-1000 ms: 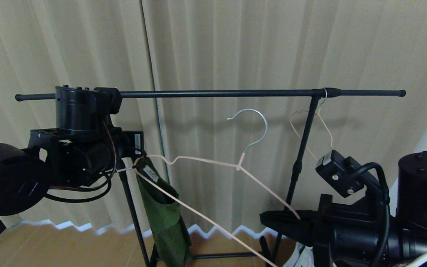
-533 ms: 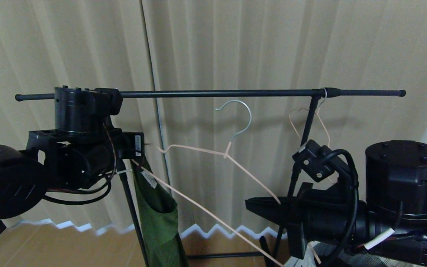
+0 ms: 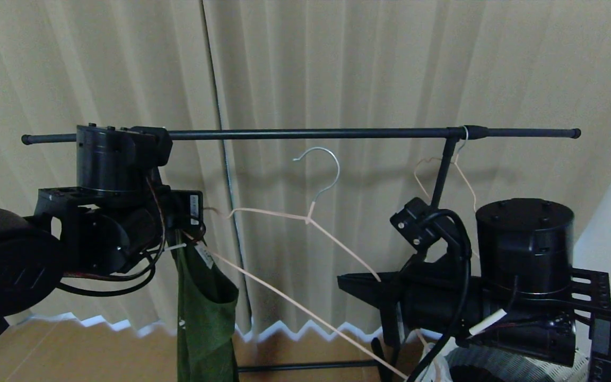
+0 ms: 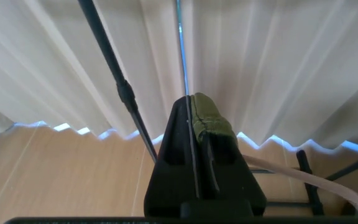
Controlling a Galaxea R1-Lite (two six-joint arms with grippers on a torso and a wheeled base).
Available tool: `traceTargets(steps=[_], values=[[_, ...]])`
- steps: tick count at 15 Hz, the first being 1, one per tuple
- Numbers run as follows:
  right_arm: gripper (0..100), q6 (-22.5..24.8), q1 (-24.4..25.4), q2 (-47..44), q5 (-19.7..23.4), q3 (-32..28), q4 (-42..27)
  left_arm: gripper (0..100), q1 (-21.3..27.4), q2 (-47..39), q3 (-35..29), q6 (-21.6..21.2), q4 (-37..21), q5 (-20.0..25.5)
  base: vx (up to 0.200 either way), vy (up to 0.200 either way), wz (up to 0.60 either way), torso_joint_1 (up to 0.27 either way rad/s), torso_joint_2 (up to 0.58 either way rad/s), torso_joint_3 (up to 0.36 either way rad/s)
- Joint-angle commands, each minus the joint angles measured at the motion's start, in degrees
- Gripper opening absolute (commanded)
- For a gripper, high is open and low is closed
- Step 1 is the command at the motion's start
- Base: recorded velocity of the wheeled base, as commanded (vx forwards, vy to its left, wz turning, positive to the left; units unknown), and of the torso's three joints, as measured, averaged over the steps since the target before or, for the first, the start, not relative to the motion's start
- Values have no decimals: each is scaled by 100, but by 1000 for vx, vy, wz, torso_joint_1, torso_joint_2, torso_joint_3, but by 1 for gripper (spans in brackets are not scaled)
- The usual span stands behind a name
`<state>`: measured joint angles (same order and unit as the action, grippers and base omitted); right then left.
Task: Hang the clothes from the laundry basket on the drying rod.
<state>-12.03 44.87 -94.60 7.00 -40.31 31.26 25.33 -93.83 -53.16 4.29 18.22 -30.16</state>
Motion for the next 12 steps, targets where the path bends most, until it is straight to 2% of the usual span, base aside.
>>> traceTargets(steps=[1,5,8,12], values=[[0,-1,4,-454,-49,-310,3,0,42,163,78,2,-65,-16,0,0,0,0,0,0],[0,-1,109,-744,-225,-469,-41,0,60,286,78,2,-188,-148,0,0,0,0,0,0],[0,17,136,-797,-744,-521,-76,0,16,436,157,-34,-355,-166,0,0,0,0,0,0],[0,17,-5,-850,-1069,-600,-58,0,16,585,254,-34,-610,-289,0,0,0,0,0,0]])
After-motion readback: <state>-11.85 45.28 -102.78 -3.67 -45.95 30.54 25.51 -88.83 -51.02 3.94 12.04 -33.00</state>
